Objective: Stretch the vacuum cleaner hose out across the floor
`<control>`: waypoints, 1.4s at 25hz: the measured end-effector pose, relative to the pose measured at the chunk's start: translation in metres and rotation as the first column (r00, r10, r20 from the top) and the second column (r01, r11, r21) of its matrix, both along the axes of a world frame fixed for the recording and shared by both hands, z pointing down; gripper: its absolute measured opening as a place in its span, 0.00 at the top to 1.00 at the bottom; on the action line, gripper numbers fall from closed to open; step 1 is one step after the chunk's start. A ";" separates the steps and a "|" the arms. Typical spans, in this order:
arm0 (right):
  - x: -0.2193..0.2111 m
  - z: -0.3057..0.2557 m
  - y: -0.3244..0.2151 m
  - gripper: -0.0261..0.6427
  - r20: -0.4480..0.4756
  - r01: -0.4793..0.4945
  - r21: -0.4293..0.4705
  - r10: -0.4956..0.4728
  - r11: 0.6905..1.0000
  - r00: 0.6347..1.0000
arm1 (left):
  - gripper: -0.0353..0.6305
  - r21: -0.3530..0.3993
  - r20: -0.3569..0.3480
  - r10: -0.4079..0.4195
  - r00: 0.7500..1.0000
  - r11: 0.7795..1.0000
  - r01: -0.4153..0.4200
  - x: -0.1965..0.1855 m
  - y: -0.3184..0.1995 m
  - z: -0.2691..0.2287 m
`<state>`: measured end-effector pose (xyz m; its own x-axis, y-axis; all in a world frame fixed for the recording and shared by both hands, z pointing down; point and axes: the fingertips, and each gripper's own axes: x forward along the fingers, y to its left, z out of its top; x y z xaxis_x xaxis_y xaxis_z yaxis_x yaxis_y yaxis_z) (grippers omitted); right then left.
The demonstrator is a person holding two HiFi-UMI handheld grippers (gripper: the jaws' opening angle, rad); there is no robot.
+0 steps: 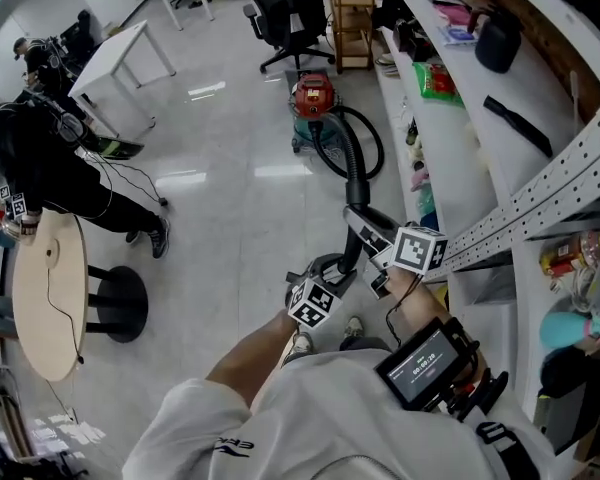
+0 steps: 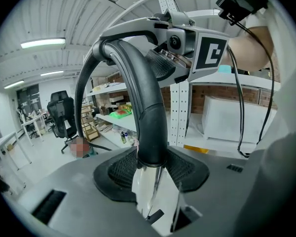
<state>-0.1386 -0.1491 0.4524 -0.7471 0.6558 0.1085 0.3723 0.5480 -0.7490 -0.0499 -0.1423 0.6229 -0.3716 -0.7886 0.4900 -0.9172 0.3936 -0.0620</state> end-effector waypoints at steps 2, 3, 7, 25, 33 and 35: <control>0.005 -0.003 0.009 0.70 0.003 -0.023 -0.001 0.023 1.000 1.000 | 0.68 0.006 0.001 0.023 1.000 1.000 -0.023 0.005 0.009 -0.001; 0.009 -0.003 0.013 0.70 0.004 -0.036 0.002 0.036 0.999 0.999 | 0.68 0.008 0.001 0.034 0.999 0.999 -0.034 0.009 0.015 -0.001; 0.025 0.001 0.032 0.70 0.003 -0.088 0.011 0.088 0.996 0.996 | 0.68 0.014 -0.001 0.081 0.997 0.997 -0.081 0.025 0.037 0.002; 0.115 0.000 0.065 0.70 -0.005 -0.266 0.004 0.266 0.964 0.964 | 0.68 0.015 0.008 0.260 0.966 0.966 -0.260 0.113 0.089 0.000; 0.183 0.000 0.031 0.70 0.014 -0.334 -0.009 0.334 0.943 0.942 | 0.68 -0.006 0.029 0.321 0.947 0.947 -0.321 0.175 0.062 0.002; 0.205 -0.002 0.020 0.70 0.015 -0.352 -0.019 0.353 0.936 0.936 | 0.68 -0.012 0.032 0.335 0.942 0.942 -0.334 0.196 0.054 0.002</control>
